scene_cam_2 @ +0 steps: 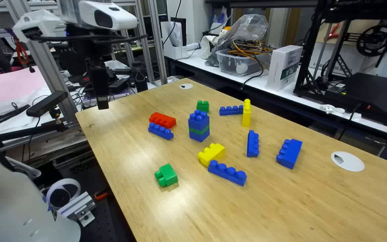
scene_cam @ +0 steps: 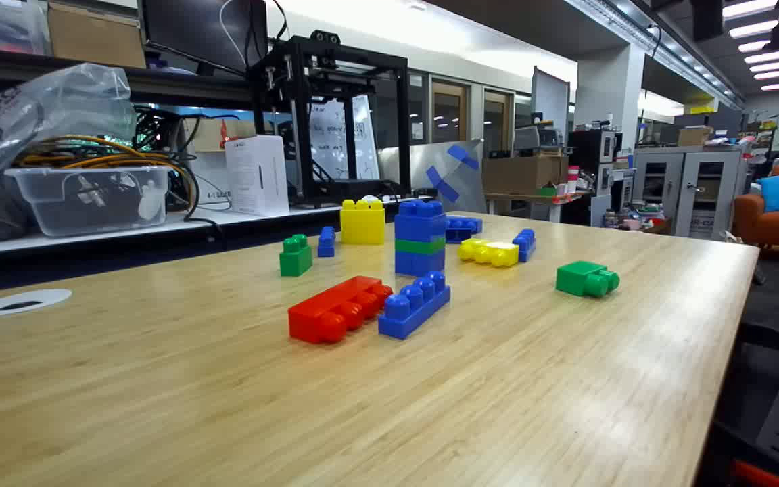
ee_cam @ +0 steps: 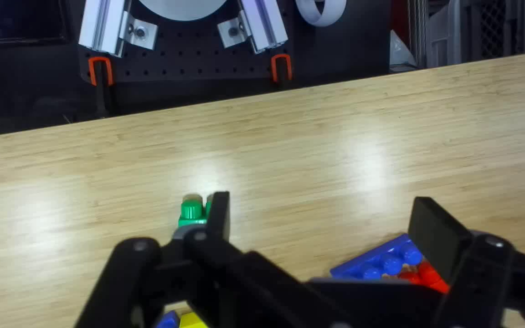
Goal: Put the green blocks on top of the stack
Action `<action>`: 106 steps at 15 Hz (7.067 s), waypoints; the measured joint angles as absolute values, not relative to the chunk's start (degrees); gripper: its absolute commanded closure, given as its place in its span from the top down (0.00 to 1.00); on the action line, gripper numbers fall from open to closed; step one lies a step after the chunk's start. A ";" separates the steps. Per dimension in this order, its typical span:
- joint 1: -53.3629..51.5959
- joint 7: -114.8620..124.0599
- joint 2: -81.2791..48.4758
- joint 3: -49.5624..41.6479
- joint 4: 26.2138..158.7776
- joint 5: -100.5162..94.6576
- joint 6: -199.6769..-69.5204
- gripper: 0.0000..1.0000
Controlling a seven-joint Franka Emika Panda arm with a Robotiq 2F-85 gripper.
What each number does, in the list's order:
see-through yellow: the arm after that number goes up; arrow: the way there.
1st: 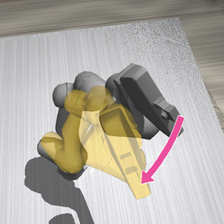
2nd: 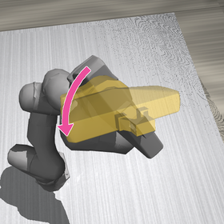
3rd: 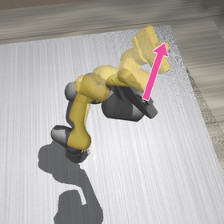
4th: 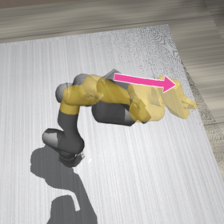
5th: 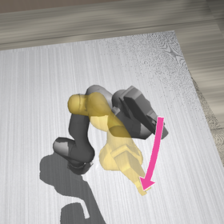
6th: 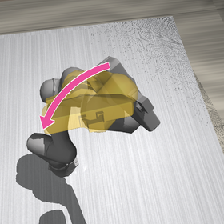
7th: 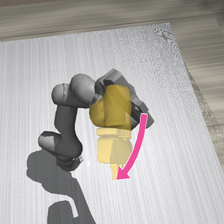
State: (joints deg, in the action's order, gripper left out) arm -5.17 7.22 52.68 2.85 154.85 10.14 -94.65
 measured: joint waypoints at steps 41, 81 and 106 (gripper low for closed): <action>-10.41 -6.09 -11.45 9.09 106.56 -1.71 -113.82 1.00; -15.62 -19.80 -43.76 10.97 76.31 -9.78 -117.10 1.00; -17.80 -19.57 -49.65 11.57 70.72 -9.77 -118.84 0.45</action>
State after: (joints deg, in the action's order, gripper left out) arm -17.80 -19.57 -49.65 11.57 70.72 -9.77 -118.84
